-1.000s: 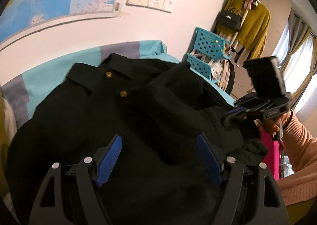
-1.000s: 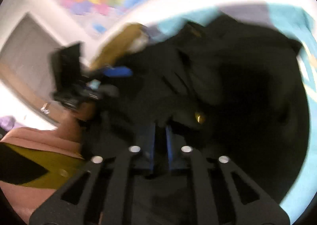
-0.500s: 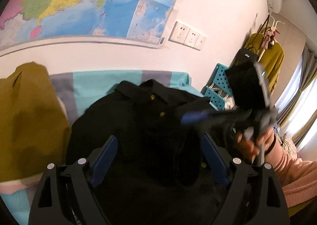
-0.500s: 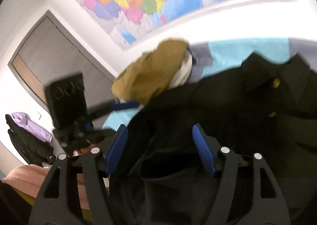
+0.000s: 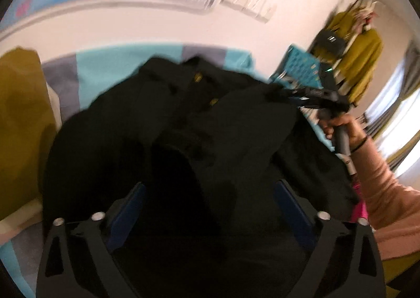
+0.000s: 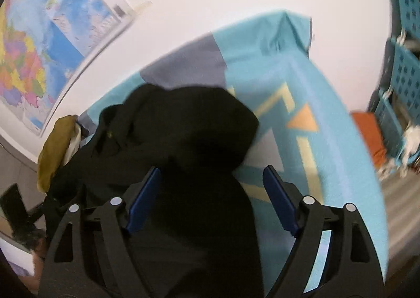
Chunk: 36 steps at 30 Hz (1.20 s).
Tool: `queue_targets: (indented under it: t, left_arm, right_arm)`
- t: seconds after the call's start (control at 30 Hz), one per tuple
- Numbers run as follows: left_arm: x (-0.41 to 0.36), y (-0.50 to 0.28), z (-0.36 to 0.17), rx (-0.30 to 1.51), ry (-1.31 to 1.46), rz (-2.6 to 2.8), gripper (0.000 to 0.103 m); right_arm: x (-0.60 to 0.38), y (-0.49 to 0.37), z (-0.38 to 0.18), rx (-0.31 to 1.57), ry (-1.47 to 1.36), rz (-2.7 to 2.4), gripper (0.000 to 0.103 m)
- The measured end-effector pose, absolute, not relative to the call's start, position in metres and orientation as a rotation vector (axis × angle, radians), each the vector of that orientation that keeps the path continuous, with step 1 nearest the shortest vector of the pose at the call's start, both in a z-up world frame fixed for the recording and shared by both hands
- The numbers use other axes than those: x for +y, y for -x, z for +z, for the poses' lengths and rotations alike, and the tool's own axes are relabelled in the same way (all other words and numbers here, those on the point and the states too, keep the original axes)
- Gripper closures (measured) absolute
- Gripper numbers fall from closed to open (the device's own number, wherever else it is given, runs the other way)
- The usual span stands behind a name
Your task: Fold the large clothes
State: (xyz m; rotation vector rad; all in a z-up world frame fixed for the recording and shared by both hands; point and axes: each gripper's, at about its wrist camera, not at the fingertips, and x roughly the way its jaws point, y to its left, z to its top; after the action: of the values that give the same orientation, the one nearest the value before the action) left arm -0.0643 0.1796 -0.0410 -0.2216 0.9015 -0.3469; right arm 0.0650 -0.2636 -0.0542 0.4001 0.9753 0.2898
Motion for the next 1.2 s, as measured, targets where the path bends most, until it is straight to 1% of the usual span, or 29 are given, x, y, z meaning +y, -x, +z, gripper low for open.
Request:
queue_targets:
  t: [0.03, 0.07, 0.1, 0.13, 0.17, 0.2, 0.23, 0.27, 0.33, 0.37, 0.43, 0.47, 0.5, 0.53, 0.57, 0.6, 0.63, 0.67, 0.7, 0.73, 0.8, 0.87, 0.97, 1.03, 1.07, 1.17, 1.2]
  left_arm:
    - [0.179, 0.057, -0.048, 0.933, 0.227, -0.344, 0.028]
    - [0.178, 0.053, -0.052, 0.955, 0.229, -0.336, 0.042]
    - [0.179, 0.048, -0.056, 0.976, 0.231, -0.324, 0.053]
    - [0.18, 0.044, -0.059, 0.987, 0.233, -0.311, 0.061]
    - [0.18, 0.041, -0.058, 0.982, 0.23, -0.3, 0.069]
    - [0.179, 0.041, -0.056, 0.973, 0.224, -0.292, 0.075]
    - [0.18, 0.039, -0.052, 0.951, 0.215, -0.28, 0.077]
    - [0.181, 0.039, -0.047, 0.928, 0.206, -0.27, 0.084]
    - [0.187, 0.037, -0.034, 0.868, 0.203, -0.24, 0.09]
    - [0.191, 0.035, -0.029, 0.846, 0.218, -0.239, 0.091]
    - [0.195, 0.027, -0.026, 0.821, 0.232, -0.234, 0.091]
    - [0.195, 0.023, -0.029, 0.829, 0.213, -0.223, 0.089]
    - [0.195, 0.014, -0.04, 0.878, 0.194, -0.189, 0.085]
    - [0.194, 0.007, -0.05, 0.928, 0.184, -0.164, 0.084]
    - [0.192, 0.001, -0.06, 0.978, 0.172, -0.142, 0.077]
    - [0.191, -0.003, -0.069, 1.012, 0.155, -0.123, 0.073]
    - [0.188, -0.003, -0.074, 1.016, 0.125, -0.109, 0.07]
    - [0.188, -0.001, -0.072, 1.004, 0.109, -0.109, 0.056]
    - [0.188, 0.002, -0.069, 0.993, 0.1, -0.101, 0.042]
    - [0.19, 0.009, -0.062, 0.959, 0.097, -0.089, 0.039]
    - [0.195, 0.027, -0.046, 0.895, 0.107, -0.101, 0.038]
    - [0.2, 0.048, -0.03, 0.832, 0.105, -0.104, 0.035]
    - [0.211, 0.081, -0.014, 0.775, 0.098, -0.066, 0.031]
    - [0.22, 0.102, -0.011, 0.771, 0.123, -0.028, 0.029]
    - [0.224, 0.113, -0.013, 0.782, 0.144, -0.018, 0.026]
    - [0.232, 0.142, -0.022, 0.828, 0.183, 0.007, 0.025]
    - [0.232, 0.151, -0.027, 0.844, 0.195, 0.002, 0.023]
  right_arm:
    - [-0.262, -0.067, -0.059, 0.985, -0.414, 0.318, 0.036]
    - [-0.26, -0.071, -0.064, 0.989, -0.424, 0.362, 0.054]
    - [-0.258, -0.073, -0.066, 0.989, -0.423, 0.378, 0.062]
    - [-0.255, -0.074, -0.066, 0.986, -0.415, 0.389, 0.076]
    - [-0.256, -0.074, -0.064, 0.975, -0.412, 0.397, 0.086]
    - [-0.259, -0.075, -0.06, 0.958, -0.42, 0.398, 0.089]
    - [-0.261, -0.074, -0.052, 0.93, -0.436, 0.409, 0.091]
    - [-0.269, -0.072, -0.042, 0.891, -0.446, 0.403, 0.092]
    - [-0.284, -0.067, -0.029, 0.841, -0.47, 0.389, 0.093]
    - [-0.293, -0.066, -0.026, 0.826, -0.497, 0.381, 0.093]
    - [-0.292, -0.07, -0.031, 0.849, -0.465, 0.352, 0.093]
    - [-0.287, -0.076, -0.036, 0.869, -0.45, 0.334, 0.092]
    - [-0.283, -0.08, -0.043, 0.9, -0.426, 0.315, 0.092]
    - [-0.278, -0.084, -0.049, 0.927, -0.39, 0.279, 0.087]
    - [-0.279, -0.084, -0.053, 0.939, -0.377, 0.247, 0.078]
    - [-0.28, -0.084, -0.056, 0.948, -0.375, 0.214, 0.074]
    - [-0.281, -0.084, -0.056, 0.948, -0.376, 0.182, 0.064]
    - [-0.282, -0.081, -0.051, 0.929, -0.375, 0.134, 0.049]
    - [-0.283, -0.076, -0.044, 0.903, -0.364, 0.105, 0.043]
    - [-0.282, -0.07, -0.037, 0.88, -0.352, 0.091, 0.041]
    - [-0.268, -0.056, -0.011, 0.803, -0.296, 0.114, 0.041]
    - [-0.245, -0.047, 0.006, 0.758, -0.248, 0.204, 0.041]
    - [-0.189, -0.036, 0.016, 0.753, -0.148, 0.396, 0.041]
    - [-0.145, -0.033, 0.011, 0.773, -0.085, 0.532, 0.041]
    - [-0.128, -0.032, 0.006, 0.788, -0.058, 0.582, 0.042]
    - [-0.076, -0.034, -0.018, 0.858, 0.025, 0.675, 0.042]
    - [-0.063, -0.035, -0.026, 0.887, 0.045, 0.694, 0.042]
